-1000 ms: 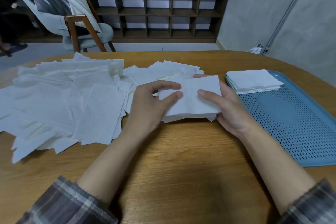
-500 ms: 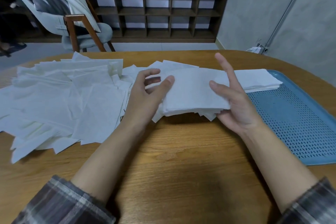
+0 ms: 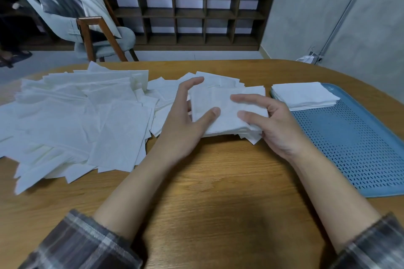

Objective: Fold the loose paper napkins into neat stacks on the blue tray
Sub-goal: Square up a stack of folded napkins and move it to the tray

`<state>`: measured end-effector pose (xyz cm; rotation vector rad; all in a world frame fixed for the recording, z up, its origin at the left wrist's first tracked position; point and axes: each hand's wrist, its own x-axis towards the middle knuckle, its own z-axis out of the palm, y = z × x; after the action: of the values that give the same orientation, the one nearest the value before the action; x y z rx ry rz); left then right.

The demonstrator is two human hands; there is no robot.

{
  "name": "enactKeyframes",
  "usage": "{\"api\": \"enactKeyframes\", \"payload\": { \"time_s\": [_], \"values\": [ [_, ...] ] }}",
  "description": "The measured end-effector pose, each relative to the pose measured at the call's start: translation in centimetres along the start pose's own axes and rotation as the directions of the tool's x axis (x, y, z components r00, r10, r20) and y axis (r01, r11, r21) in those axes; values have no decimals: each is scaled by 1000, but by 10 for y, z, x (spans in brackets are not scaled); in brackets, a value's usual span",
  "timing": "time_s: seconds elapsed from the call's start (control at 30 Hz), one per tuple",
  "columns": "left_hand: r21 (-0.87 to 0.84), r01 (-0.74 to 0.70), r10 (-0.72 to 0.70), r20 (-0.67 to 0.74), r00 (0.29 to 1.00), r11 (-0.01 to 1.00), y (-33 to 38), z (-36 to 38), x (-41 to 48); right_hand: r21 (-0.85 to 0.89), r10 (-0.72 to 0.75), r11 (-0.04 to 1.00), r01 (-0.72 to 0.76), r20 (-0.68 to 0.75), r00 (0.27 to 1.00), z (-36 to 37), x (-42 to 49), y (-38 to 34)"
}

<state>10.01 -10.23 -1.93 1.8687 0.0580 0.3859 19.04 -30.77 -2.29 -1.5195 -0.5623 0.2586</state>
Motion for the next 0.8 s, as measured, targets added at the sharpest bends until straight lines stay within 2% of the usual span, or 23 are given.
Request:
{"api": "enactKeyframes", "payload": {
  "time_s": [0.07, 0.17, 0.3, 0.37, 0.6, 0.7, 0.8],
  "values": [
    [98, -33, 34, -2, 999, 995, -1, 4, -2, -58, -62, 997, 56, -115, 991, -2, 1, 0],
    [414, -144, 170, -27, 985, 899, -8, 3, -2, -184, -138, 978, 94, -245, 960, -5, 2, -1],
    [655, -130, 138, 40, 990, 745, -21, -3, 2, -243, -170, 966, 91, -326, 930, -4, 2, -1],
    [681, -128, 128, 51, 990, 721, -24, -4, 2, -259, -170, 962, 83, -335, 927, -4, 3, 0],
    [697, -224, 235, 82, 969, 681, -26, 0, 3, -287, -166, 955, 70, -325, 931, -4, 3, 2],
    [663, -250, 257, 89, 962, 706, -26, 0, 3, -295, -176, 952, 78, -324, 929, -5, 3, 2],
    [583, -304, 222, 210, 952, 754, -20, -2, 1, -302, -168, 951, 70, -312, 935, -5, 3, 2]
  ]
}}
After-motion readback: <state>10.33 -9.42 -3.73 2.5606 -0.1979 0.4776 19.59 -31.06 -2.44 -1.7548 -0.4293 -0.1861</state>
